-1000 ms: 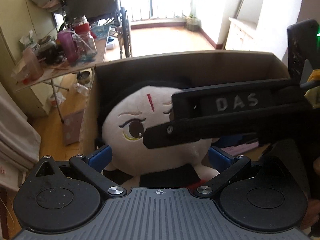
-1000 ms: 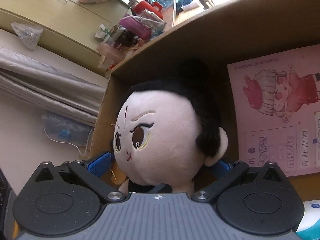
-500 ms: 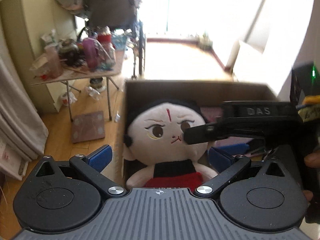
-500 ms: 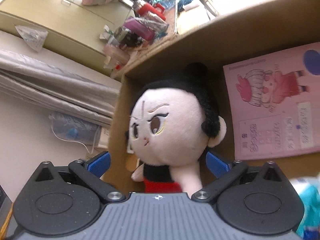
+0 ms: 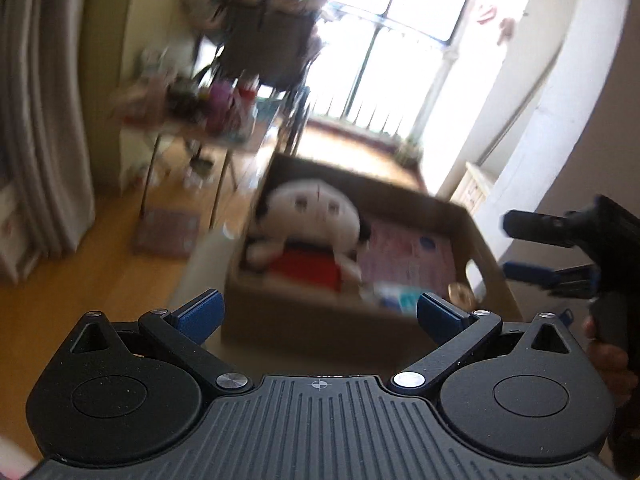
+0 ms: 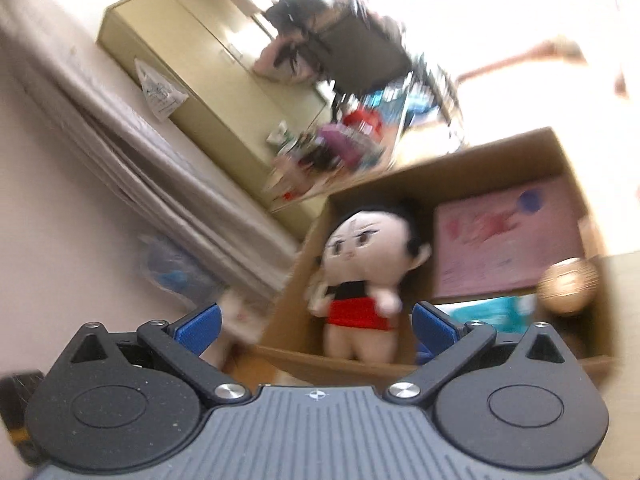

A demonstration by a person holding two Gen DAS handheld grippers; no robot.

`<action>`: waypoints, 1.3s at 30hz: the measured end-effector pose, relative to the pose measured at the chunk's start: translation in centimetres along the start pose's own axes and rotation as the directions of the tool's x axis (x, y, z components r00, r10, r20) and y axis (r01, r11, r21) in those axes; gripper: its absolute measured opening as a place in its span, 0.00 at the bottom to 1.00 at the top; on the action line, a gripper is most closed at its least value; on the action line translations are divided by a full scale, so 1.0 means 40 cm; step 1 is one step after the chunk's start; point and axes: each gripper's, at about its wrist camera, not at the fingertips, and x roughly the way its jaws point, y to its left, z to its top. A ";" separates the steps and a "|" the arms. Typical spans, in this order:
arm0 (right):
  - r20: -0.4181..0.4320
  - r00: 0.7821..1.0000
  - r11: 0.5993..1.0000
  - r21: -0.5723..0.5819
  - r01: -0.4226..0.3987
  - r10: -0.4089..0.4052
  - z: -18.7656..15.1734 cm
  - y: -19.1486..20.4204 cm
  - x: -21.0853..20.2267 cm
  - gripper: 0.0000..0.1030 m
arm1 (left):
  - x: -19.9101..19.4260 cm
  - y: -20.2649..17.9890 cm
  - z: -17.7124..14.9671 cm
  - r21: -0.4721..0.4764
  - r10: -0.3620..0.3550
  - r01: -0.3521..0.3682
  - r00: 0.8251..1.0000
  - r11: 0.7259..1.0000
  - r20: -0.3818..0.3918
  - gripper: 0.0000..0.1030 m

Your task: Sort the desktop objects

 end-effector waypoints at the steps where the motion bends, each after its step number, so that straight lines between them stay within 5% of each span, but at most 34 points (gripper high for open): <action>1: 0.016 0.999 0.998 -0.037 0.043 -0.043 -0.027 0.012 -0.018 1.00 | -0.005 -0.004 -0.021 -0.019 0.004 -0.004 1.000 1.000 -0.013 1.00; 6: 0.034 0.977 0.954 -0.212 0.211 -0.209 -0.137 0.058 -0.059 1.00 | -0.040 -0.042 -0.097 -0.059 0.066 -0.068 0.997 0.996 -0.031 1.00; 13: 0.147 0.935 0.852 -0.384 0.355 -0.323 -0.201 0.123 -0.106 1.00 | -0.108 -0.084 -0.126 -0.058 0.201 -0.199 0.979 0.978 0.028 1.00; 18: 0.249 0.899 0.807 -0.400 0.435 -0.361 -0.214 0.154 -0.125 1.00 | -0.147 -0.114 -0.135 -0.006 0.326 -0.327 0.939 0.945 0.109 1.00; 24: 0.317 0.869 0.752 -0.440 0.490 -0.381 -0.219 0.195 -0.124 1.00 | -0.166 -0.146 -0.143 0.111 0.383 -0.403 0.909 0.908 0.167 1.00; 28: 0.267 0.893 0.788 -0.425 0.447 -0.363 -0.213 0.202 -0.122 1.00 | -0.160 -0.171 -0.149 0.204 0.366 -0.400 0.912 0.894 0.185 1.00; 39: 0.172 0.917 0.870 -0.291 0.397 -0.361 -0.205 0.143 -0.124 1.00 | -0.164 -0.176 -0.138 0.144 0.344 -0.375 0.917 0.916 0.202 1.00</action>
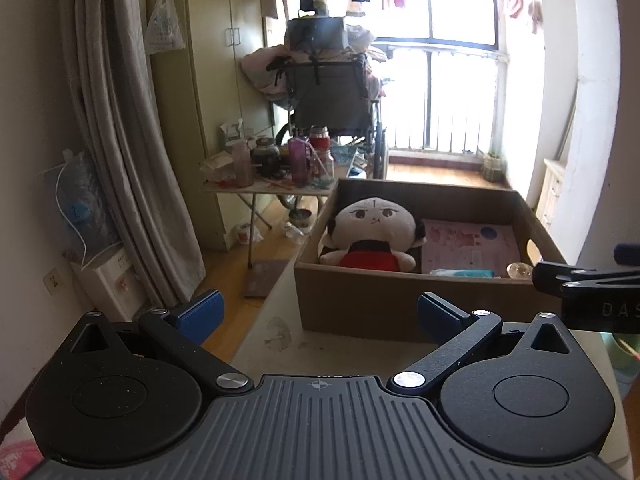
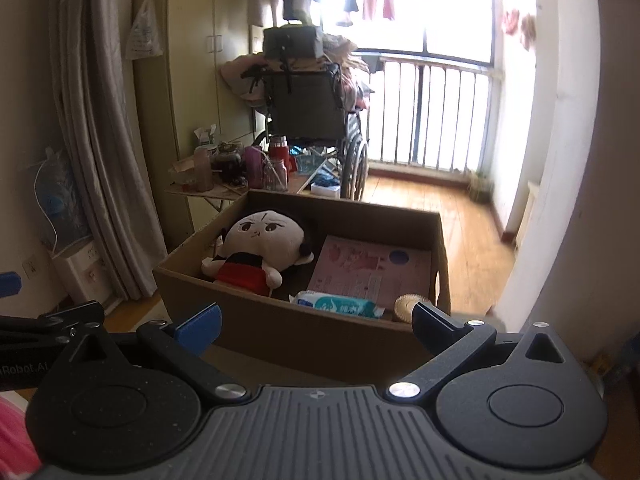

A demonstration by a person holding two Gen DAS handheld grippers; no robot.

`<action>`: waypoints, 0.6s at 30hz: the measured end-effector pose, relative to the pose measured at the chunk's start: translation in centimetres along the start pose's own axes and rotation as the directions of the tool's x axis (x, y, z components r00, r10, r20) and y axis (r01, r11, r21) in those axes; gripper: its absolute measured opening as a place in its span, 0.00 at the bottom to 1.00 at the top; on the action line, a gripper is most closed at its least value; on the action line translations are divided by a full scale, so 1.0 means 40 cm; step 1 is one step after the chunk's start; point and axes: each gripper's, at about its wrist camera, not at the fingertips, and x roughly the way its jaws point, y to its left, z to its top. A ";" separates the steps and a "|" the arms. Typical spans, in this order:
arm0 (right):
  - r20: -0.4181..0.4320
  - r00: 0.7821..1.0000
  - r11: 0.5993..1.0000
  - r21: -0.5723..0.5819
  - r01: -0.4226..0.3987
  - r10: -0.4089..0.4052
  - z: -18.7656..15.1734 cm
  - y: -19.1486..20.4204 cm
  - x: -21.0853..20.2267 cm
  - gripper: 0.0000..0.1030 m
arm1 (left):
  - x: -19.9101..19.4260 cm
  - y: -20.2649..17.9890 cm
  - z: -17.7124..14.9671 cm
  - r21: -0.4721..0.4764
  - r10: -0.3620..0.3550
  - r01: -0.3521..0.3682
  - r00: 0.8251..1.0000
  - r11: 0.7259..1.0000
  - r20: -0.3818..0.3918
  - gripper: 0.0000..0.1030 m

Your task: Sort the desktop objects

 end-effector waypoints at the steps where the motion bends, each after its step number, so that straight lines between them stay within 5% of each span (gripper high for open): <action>1: -0.007 1.000 1.000 0.017 -0.001 0.001 -0.003 -0.005 0.003 1.00 | 0.005 0.000 0.004 -0.002 -0.005 0.005 1.000 1.000 -0.013 1.00; 18: -0.098 0.994 0.998 -0.036 0.053 -0.056 -0.023 -0.004 0.049 1.00 | 0.045 -0.029 0.004 -0.034 -0.046 0.043 0.994 0.999 -0.097 1.00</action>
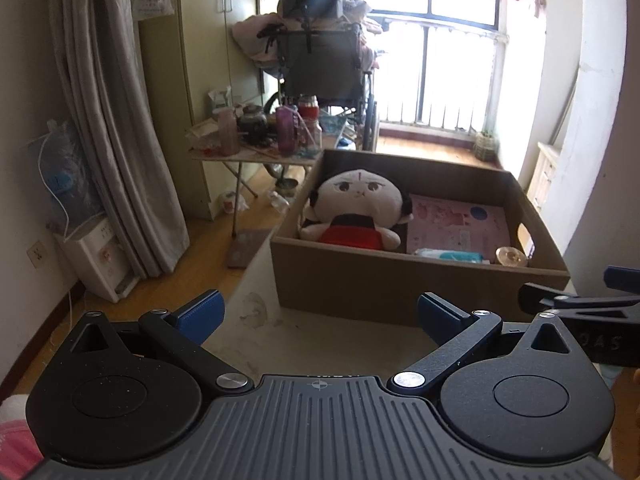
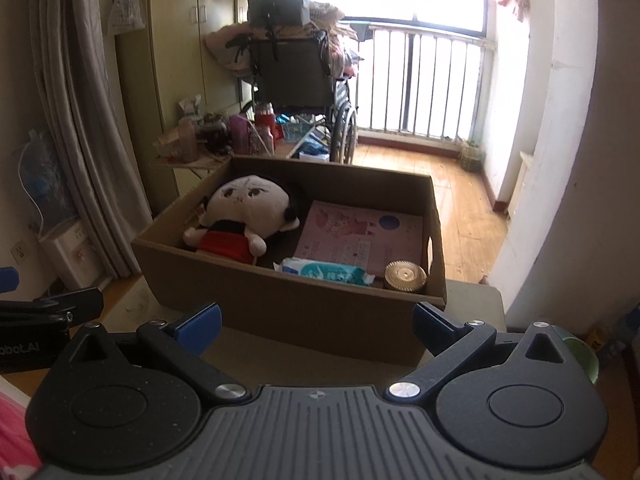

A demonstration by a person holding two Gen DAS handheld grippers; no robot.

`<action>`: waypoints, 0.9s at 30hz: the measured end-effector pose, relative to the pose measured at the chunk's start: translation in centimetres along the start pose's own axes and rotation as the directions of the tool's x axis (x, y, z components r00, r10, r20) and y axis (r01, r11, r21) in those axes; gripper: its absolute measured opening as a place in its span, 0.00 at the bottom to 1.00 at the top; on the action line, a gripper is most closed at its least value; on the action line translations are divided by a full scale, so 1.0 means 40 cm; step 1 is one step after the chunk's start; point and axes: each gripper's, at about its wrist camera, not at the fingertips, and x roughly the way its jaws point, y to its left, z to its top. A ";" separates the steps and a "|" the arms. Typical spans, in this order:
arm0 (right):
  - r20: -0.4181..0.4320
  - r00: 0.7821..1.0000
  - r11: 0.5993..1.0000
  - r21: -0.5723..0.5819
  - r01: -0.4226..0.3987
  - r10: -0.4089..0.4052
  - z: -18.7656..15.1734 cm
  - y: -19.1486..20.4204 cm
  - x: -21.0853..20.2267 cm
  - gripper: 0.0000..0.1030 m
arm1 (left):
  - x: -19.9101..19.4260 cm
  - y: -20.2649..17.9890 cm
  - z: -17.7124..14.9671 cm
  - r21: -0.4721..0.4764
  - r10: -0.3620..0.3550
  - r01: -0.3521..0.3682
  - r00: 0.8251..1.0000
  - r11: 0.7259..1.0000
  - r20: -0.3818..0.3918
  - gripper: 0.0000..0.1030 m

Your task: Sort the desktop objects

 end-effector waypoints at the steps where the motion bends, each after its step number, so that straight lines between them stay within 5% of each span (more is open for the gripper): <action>1: -0.007 1.000 1.000 -0.008 0.007 -0.007 -0.002 0.002 0.004 1.00 | 0.002 -0.001 0.000 -0.003 -0.004 0.004 1.000 1.000 -0.006 1.00; 27: -0.134 0.990 0.998 0.036 0.057 -0.052 -0.017 -0.027 0.063 1.00 | 0.101 0.017 -0.037 -0.108 -0.069 0.048 0.979 0.993 -0.192 1.00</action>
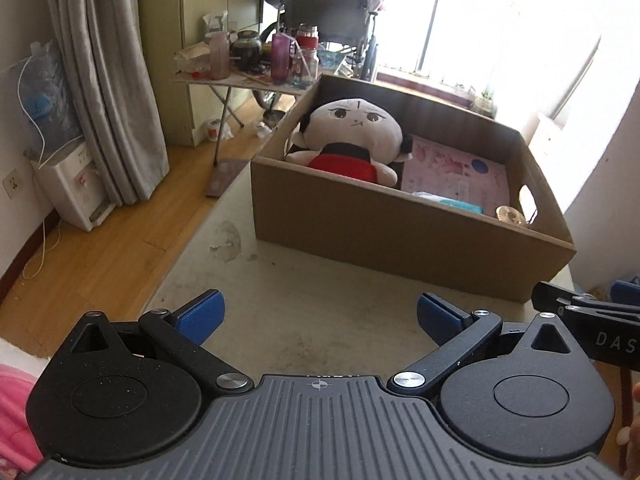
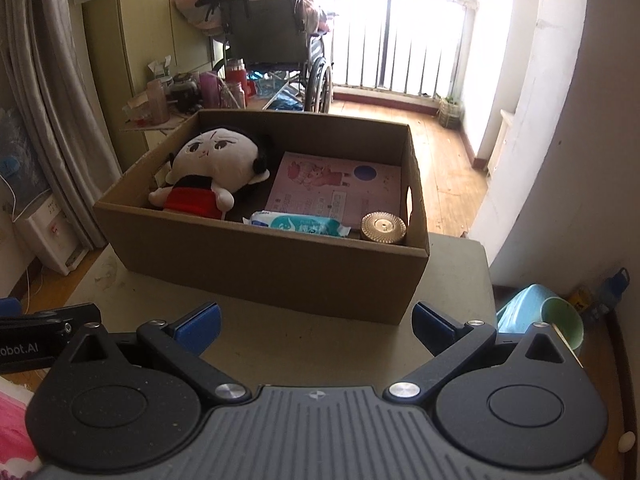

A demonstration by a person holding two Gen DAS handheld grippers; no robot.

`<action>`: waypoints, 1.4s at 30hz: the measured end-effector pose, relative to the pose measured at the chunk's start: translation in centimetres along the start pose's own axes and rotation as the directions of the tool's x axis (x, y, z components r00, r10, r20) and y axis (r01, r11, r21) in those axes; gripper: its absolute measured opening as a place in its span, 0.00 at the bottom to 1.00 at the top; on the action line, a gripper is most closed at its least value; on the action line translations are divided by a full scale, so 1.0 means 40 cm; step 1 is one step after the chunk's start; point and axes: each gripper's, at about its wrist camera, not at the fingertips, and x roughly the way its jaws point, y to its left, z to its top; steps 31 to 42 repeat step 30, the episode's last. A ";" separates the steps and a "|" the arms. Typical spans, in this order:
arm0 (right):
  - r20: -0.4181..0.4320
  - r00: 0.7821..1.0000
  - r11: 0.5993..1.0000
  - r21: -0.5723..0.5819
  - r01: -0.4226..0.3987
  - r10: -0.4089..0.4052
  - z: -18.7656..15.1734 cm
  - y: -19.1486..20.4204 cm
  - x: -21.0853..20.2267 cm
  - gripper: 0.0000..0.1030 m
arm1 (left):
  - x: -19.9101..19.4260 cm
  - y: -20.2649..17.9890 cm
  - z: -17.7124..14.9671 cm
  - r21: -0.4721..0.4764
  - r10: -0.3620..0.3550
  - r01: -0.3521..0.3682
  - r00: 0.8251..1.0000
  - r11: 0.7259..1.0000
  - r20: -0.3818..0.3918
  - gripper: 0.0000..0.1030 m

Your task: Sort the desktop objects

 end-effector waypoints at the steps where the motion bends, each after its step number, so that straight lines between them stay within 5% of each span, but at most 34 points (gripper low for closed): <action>1: -0.003 1.000 1.000 -0.001 0.002 -0.002 0.000 0.000 0.003 1.00 | 0.000 0.000 -0.001 -0.001 -0.001 0.001 1.000 1.000 -0.001 1.00; 42: -0.019 0.999 0.999 -0.001 0.034 -0.034 0.016 -0.003 0.023 1.00 | 0.006 -0.022 0.015 0.042 -0.037 0.037 0.999 0.998 0.002 1.00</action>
